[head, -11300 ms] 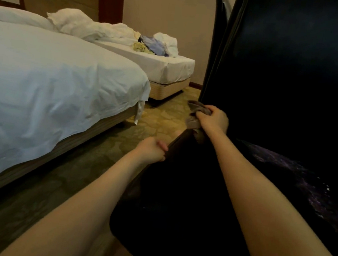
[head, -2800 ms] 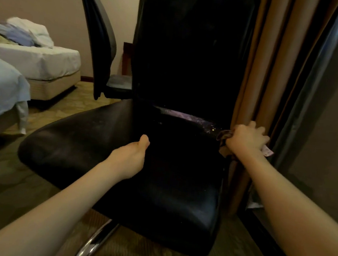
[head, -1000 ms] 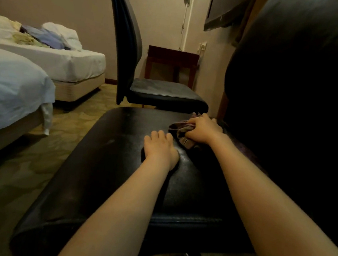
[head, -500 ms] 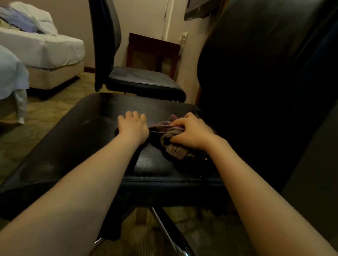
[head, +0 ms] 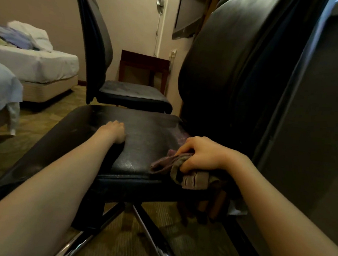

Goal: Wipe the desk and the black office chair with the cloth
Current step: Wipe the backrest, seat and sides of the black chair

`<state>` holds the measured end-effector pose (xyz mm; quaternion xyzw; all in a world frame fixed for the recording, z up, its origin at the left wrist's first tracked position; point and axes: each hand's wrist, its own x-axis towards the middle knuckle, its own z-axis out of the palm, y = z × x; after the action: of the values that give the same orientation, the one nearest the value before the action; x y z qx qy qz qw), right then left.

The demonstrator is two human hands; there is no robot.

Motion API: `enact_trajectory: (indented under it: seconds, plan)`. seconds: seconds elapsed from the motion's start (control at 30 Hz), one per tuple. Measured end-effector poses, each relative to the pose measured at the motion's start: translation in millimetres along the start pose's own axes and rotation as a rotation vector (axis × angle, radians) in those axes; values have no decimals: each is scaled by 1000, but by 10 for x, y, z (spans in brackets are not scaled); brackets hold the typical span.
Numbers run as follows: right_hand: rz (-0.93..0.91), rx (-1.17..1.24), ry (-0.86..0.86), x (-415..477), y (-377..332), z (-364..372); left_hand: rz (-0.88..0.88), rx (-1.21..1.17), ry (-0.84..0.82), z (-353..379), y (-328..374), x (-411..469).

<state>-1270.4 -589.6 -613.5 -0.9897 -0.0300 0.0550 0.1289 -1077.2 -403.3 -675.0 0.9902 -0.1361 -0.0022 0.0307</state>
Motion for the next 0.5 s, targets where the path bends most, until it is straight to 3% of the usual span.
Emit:
enact_trajectory:
  seconds: [0.23,0.33,0.5]
  plan:
    - [182,76,555,471,167,39,163,38,-174,-213,427,111]
    - [271,150,648,892,237,163,237,8,-192,-208,601,214]
    - [347,-145,649,1563,296,46,262,138,-85,66,878,273]
